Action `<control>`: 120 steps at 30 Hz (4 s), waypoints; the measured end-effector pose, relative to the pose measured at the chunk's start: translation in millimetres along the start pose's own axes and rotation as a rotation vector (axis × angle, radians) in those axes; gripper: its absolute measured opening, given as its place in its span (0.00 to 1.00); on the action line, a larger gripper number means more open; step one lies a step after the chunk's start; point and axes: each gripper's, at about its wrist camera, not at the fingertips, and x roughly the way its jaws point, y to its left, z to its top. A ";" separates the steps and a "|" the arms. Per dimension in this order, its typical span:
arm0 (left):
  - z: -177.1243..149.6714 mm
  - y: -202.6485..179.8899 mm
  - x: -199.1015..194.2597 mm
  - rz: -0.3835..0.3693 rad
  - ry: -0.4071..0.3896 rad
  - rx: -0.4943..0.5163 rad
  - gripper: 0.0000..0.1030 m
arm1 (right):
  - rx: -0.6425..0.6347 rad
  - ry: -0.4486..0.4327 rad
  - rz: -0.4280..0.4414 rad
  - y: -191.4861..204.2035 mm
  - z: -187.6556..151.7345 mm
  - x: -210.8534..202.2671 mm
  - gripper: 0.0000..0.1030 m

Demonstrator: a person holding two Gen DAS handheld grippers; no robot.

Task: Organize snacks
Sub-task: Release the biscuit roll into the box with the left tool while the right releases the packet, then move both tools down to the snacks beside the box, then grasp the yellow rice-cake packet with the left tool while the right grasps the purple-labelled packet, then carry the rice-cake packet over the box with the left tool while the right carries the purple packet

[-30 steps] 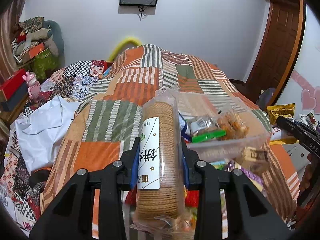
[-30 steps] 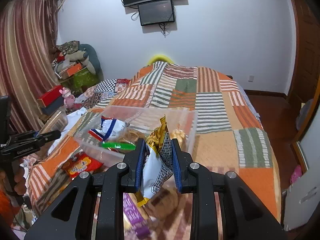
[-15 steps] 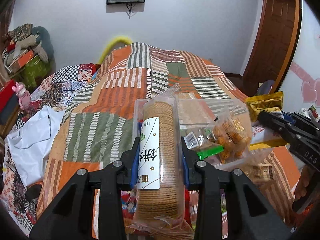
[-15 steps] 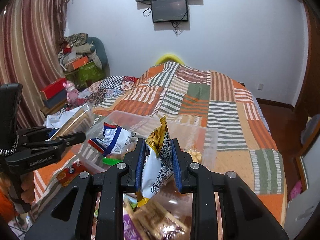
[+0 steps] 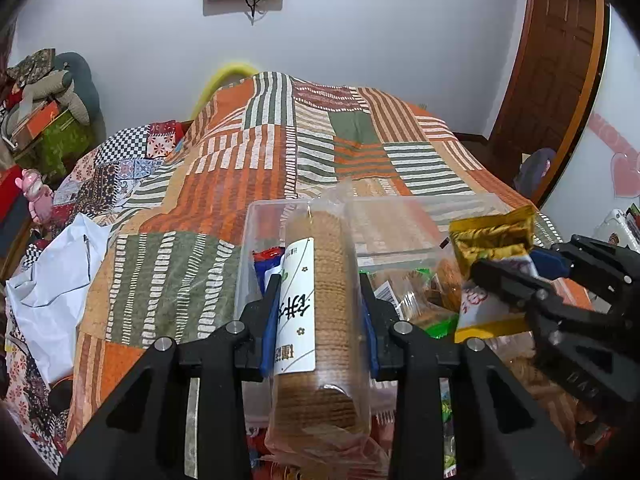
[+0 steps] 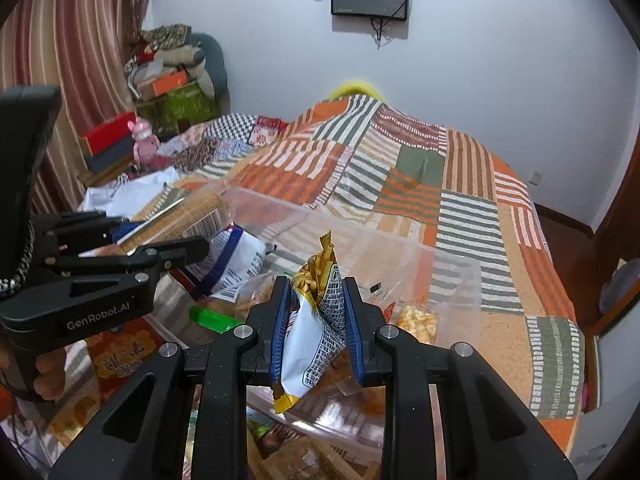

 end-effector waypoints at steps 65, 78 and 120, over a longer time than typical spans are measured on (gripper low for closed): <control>-143.7 26.4 -75.8 0.022 0.176 -0.095 0.81 | 0.122 0.137 0.144 14.2 -105.0 -36.8 0.49; -160.2 7.4 -72.5 -0.032 0.187 -0.096 0.80 | 0.078 0.128 0.098 26.4 -124.1 -62.5 0.44; -150.3 -6.7 -130.1 -0.011 -0.023 -0.007 0.32 | 0.173 0.037 0.094 9.5 -112.6 -93.4 0.41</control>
